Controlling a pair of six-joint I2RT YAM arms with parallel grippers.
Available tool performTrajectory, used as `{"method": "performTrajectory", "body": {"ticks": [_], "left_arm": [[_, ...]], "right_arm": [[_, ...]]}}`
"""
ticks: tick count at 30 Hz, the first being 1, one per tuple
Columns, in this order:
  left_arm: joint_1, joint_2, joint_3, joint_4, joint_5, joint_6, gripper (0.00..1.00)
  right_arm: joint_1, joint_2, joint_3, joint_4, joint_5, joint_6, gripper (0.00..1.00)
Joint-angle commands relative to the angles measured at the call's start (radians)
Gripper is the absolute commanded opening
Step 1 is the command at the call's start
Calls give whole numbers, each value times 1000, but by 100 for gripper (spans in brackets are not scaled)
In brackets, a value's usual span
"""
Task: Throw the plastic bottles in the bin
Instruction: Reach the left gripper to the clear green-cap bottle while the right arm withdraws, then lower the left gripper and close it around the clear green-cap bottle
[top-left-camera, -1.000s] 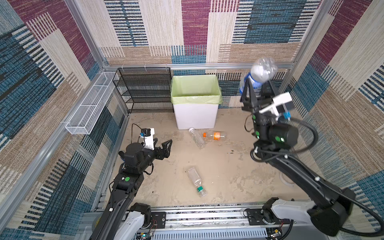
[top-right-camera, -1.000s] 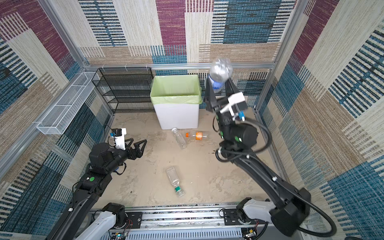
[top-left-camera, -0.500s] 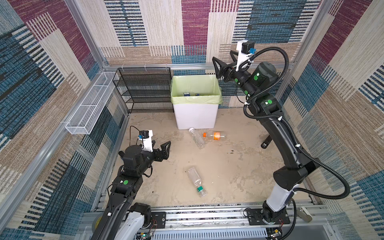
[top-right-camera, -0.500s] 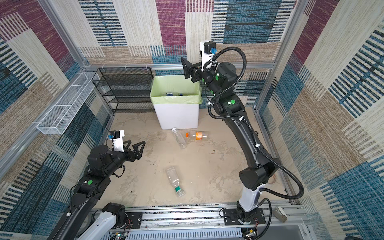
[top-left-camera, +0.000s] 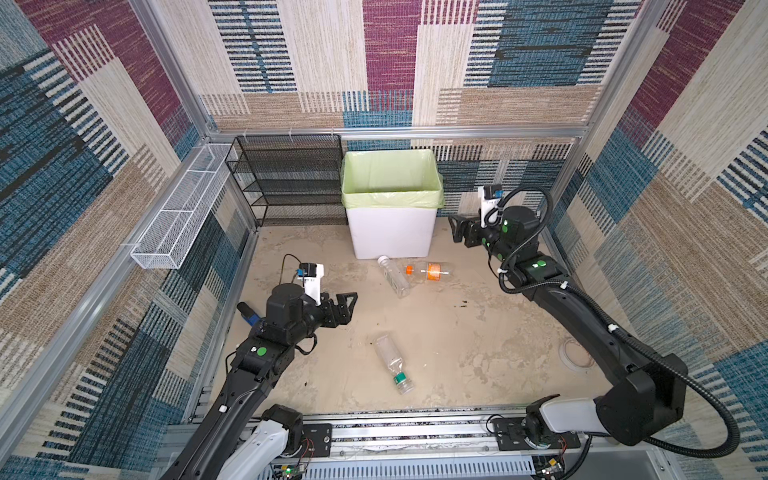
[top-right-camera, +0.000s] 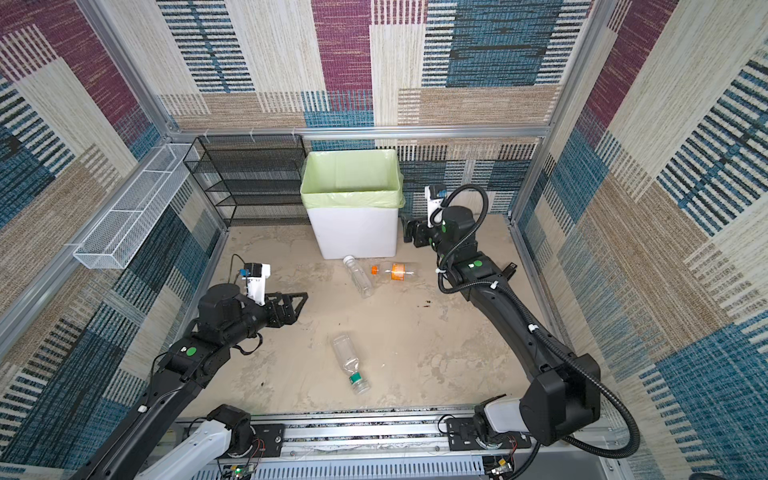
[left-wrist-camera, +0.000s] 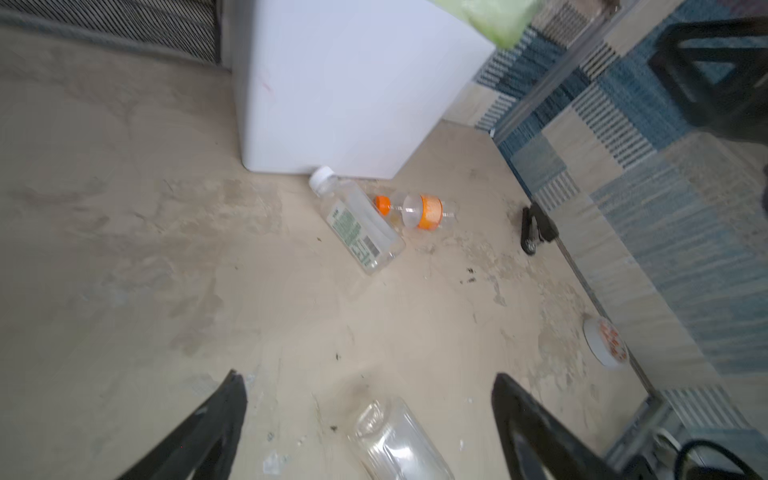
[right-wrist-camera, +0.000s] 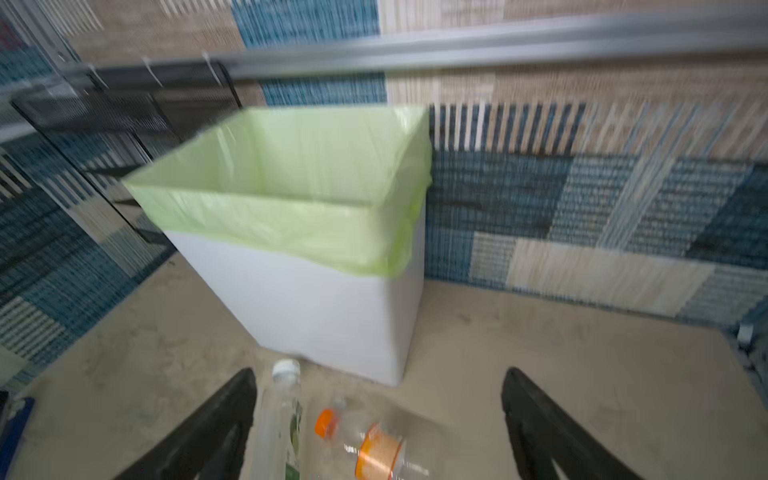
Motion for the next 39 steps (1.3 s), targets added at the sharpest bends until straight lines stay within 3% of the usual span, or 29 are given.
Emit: {"method": "performTrajectory", "body": {"ticks": [1, 5, 9, 13, 24, 31, 39], "left_arm": [[-150, 15, 1, -160, -114, -155, 90], [-349, 12, -58, -166, -199, -391, 88], [-516, 128, -44, -214, -292, -525, 88], [-587, 294, 0, -233, -316, -594, 91], [-562, 530, 79, -131, -235, -564, 99], [-483, 575, 55, -73, -149, -553, 98], [-406, 679, 81, -10, -37, -498, 90]], "right_arm": [[-12, -67, -152, 59, -2, 111, 92], [-24, -92, -257, 93, -11, 136, 92], [-30, -99, -285, 127, -2, 132, 93], [-36, -119, -302, 142, 5, 134, 94], [-57, -196, -396, 162, -2, 157, 94], [-70, -190, -397, 149, -8, 152, 93], [-84, -174, -368, 124, -17, 155, 92]]}}
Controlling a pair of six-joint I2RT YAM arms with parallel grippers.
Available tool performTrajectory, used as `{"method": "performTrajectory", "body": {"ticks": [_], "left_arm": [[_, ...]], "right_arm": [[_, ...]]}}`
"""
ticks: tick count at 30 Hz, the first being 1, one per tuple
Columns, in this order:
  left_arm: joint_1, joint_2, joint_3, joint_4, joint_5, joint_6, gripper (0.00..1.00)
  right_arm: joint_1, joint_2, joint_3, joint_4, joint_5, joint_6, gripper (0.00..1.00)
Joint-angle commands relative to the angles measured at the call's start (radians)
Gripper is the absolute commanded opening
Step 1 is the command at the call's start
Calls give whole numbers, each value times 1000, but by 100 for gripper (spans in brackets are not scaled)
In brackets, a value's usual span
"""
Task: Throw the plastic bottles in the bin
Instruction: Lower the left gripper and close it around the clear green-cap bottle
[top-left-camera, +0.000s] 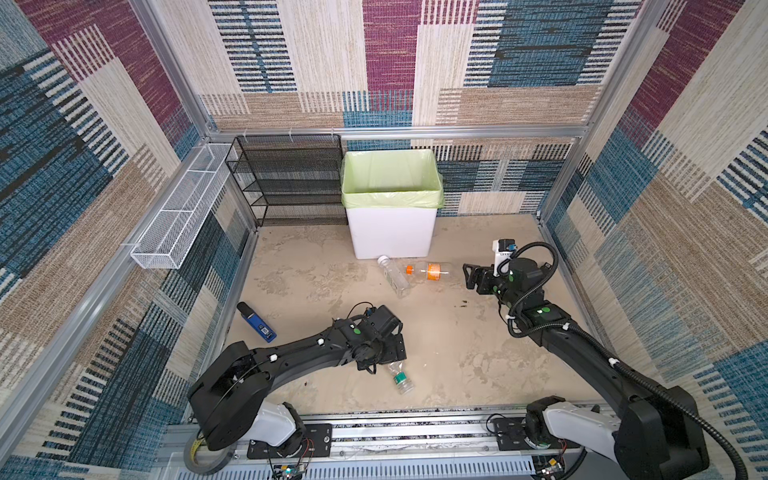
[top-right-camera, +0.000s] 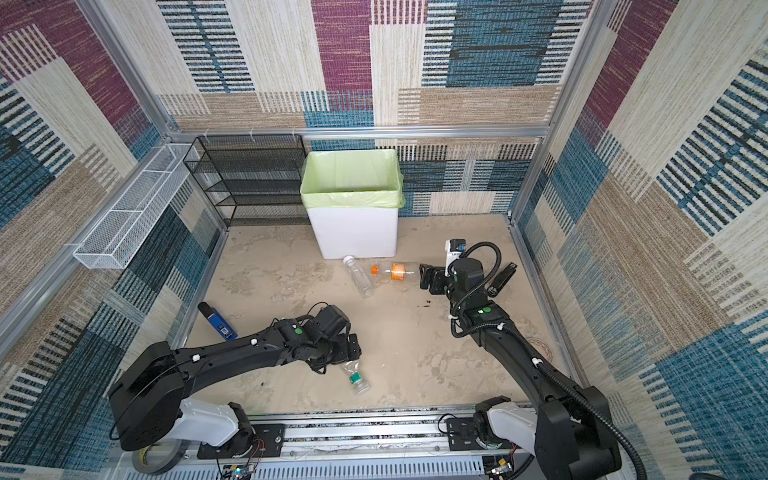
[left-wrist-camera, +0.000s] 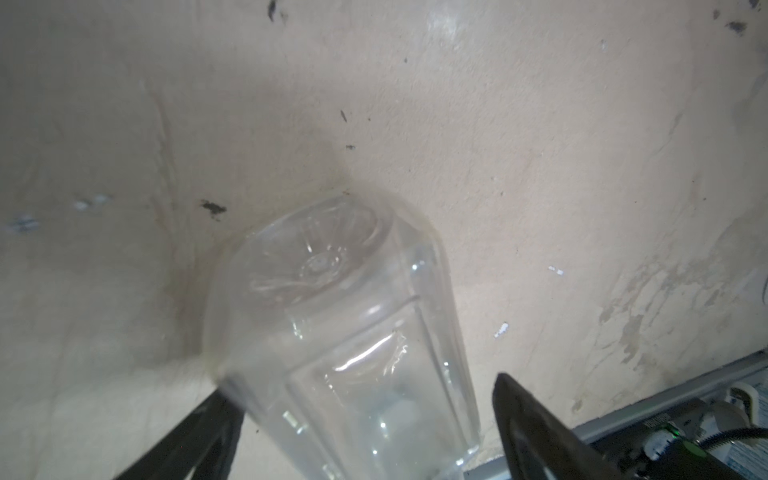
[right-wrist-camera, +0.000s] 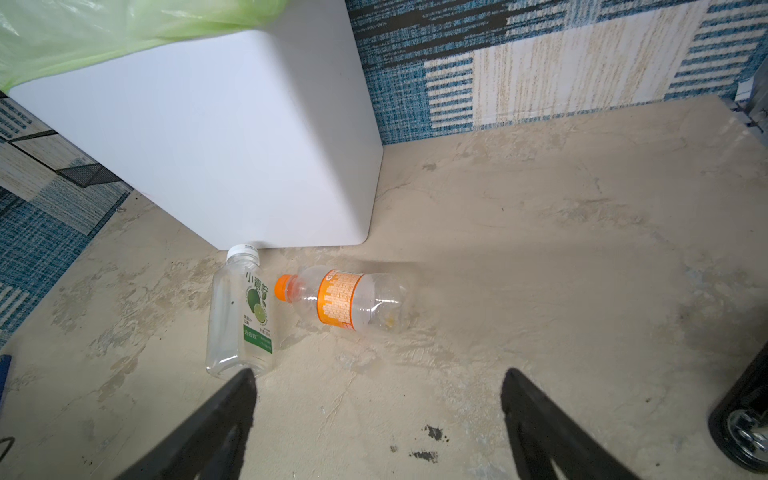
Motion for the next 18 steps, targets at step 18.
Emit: {"method": "performTrajectory", "body": {"ticks": [18], "left_arm": [[146, 268, 318, -118, 25, 469, 66]], "right_arm": [[-18, -25, 1, 8, 13, 20, 91]]}}
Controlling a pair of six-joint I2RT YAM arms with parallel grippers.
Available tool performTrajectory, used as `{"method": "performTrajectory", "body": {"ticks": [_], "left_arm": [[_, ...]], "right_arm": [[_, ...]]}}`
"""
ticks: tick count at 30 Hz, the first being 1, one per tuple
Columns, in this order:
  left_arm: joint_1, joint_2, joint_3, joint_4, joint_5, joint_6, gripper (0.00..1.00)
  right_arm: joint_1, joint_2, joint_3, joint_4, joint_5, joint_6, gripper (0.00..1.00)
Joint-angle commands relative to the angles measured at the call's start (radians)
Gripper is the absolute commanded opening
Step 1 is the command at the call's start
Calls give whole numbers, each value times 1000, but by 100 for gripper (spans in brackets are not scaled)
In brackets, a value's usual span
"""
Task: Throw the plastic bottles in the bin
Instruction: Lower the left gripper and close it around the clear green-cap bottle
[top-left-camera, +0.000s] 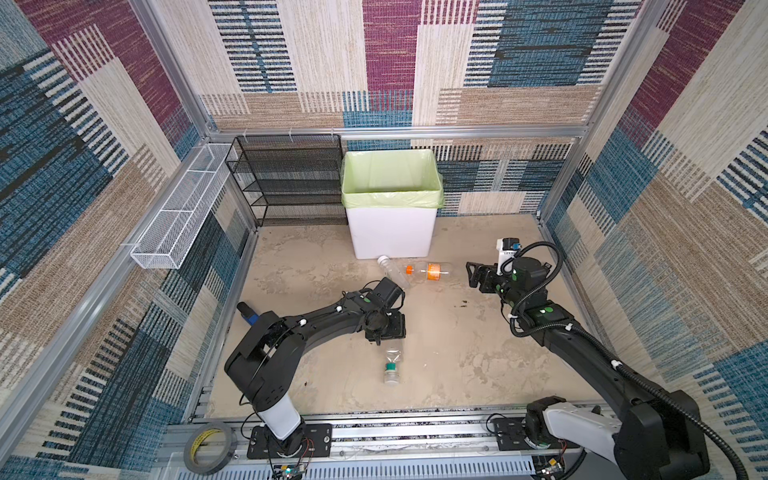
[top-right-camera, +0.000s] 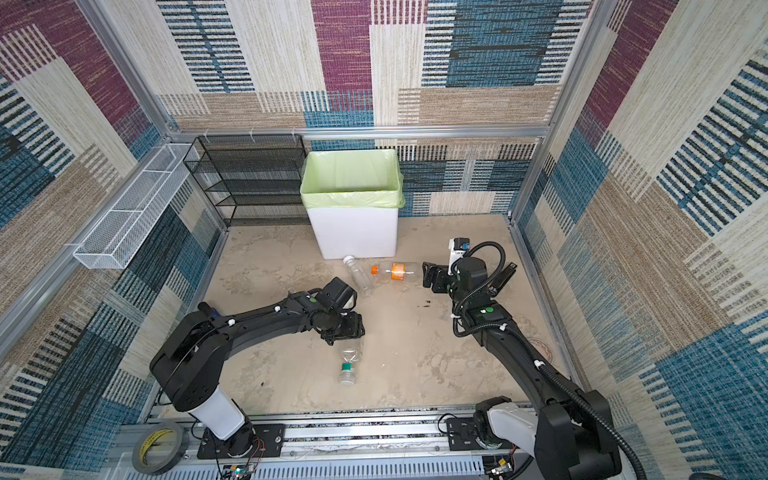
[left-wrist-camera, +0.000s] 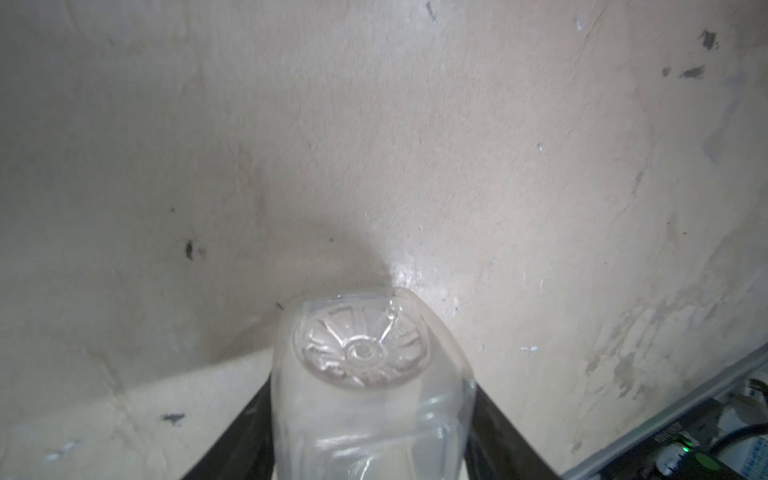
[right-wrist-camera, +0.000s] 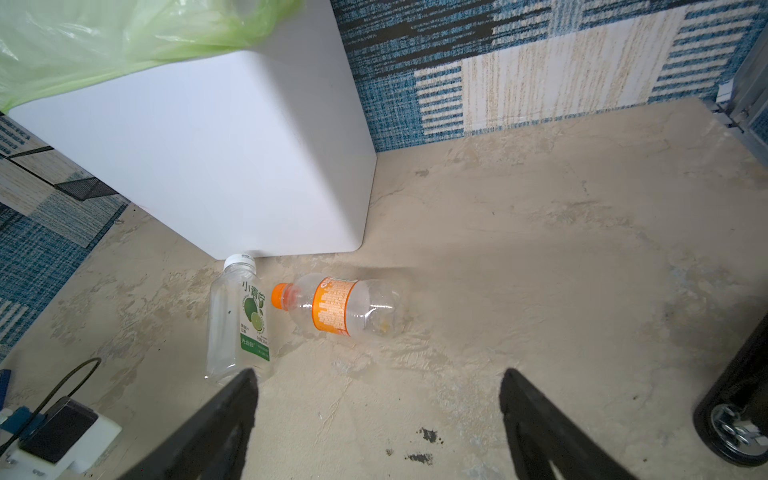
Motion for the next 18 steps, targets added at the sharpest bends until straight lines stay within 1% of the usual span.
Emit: {"method": "performTrajectory", "body": {"ticks": [1, 4, 6, 10, 14, 18], "left_arm": [[5, 22, 65, -90, -36, 159, 69], [5, 2, 86, -131, -61, 204, 79], [2, -19, 86, -157, -68, 220, 84], [-29, -71, 70, -197, -101, 230, 89], [-80, -79, 65, -238, -141, 217, 95], [-106, -60, 41, -217, -156, 180, 95]], "right_arm": [[-2, -6, 7, 14, 17, 9, 91], [-2, -18, -2, 9, 22, 13, 91], [-4, -23, -8, 9, 22, 15, 91], [-3, -19, -25, 19, 19, 25, 91], [-3, -4, -35, 32, 4, 37, 91], [-3, 10, -36, 43, -7, 40, 91]]}}
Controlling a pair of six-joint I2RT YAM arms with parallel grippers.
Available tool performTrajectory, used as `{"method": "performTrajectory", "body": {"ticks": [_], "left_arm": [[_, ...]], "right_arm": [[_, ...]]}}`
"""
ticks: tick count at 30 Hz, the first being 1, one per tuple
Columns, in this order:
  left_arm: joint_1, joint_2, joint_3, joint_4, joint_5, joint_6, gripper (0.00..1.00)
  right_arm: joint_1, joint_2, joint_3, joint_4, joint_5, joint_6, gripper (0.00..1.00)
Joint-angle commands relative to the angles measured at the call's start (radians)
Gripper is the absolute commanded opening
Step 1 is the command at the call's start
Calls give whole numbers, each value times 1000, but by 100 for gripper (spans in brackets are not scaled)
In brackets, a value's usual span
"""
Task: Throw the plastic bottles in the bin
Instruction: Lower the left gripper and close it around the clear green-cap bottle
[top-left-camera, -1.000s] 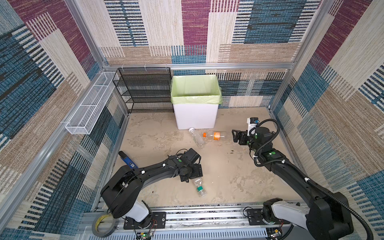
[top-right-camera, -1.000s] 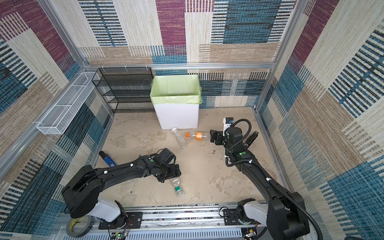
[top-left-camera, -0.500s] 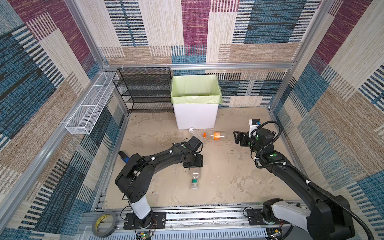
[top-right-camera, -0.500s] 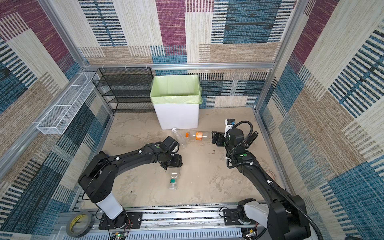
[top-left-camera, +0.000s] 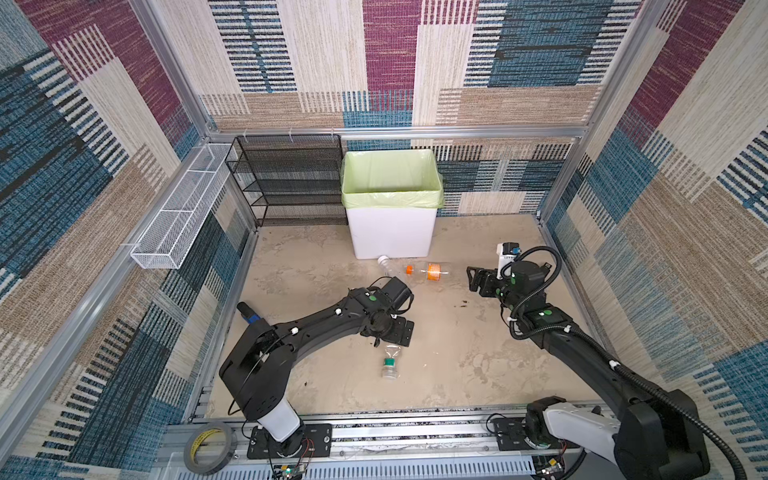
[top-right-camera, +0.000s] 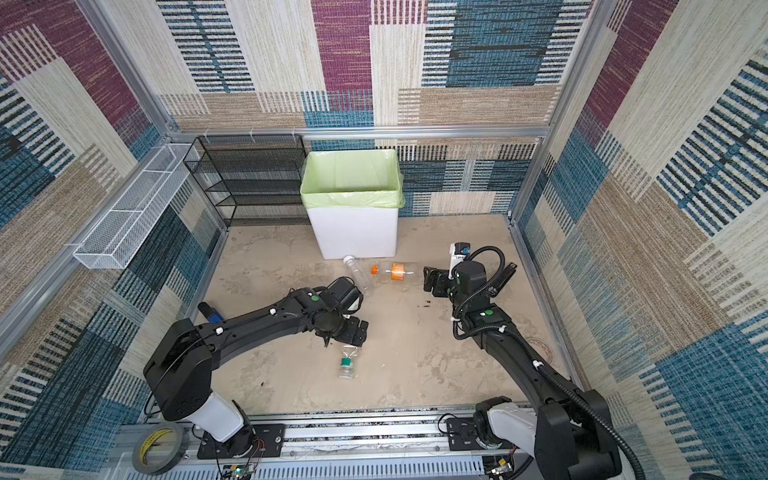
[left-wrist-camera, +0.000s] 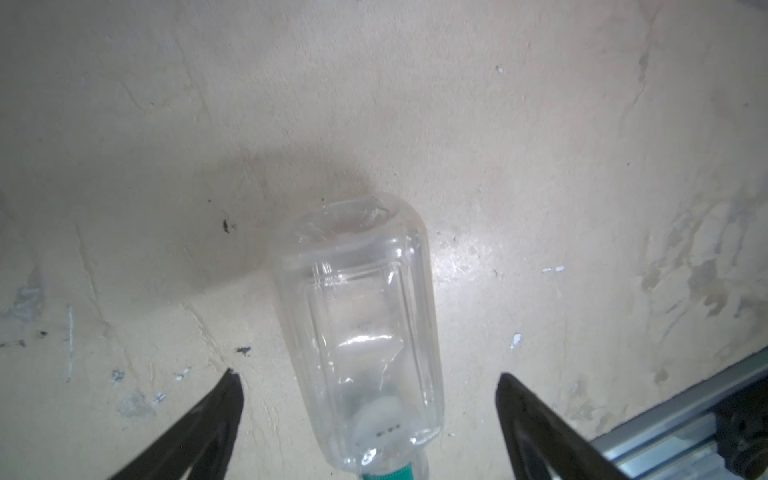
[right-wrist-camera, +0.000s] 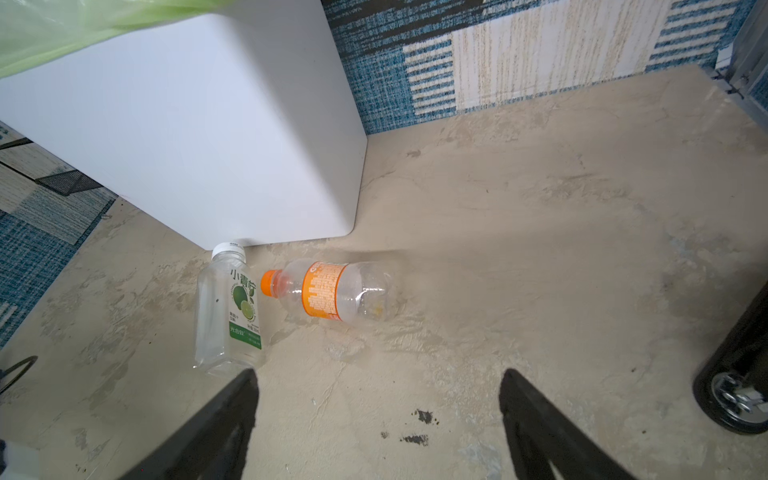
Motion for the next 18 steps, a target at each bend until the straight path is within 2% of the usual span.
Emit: {"method": "performTrajectory", "body": {"ticks": [1, 8, 11, 18], "left_arm": [[-6, 18, -21, -5, -34, -16, 95], [-8, 78, -20, 43, -53, -38, 93], [-7, 107, -10, 46, -58, -27, 87], [-8, 78, -32, 65, -85, -30, 70]], "right_arm": [[0, 8, 2, 42, -14, 14, 91], [0, 1, -7, 41, -5, 13, 89], [0, 2, -9, 37, 2, 13, 88], [0, -1, -2, 29, 15, 11, 85]]}}
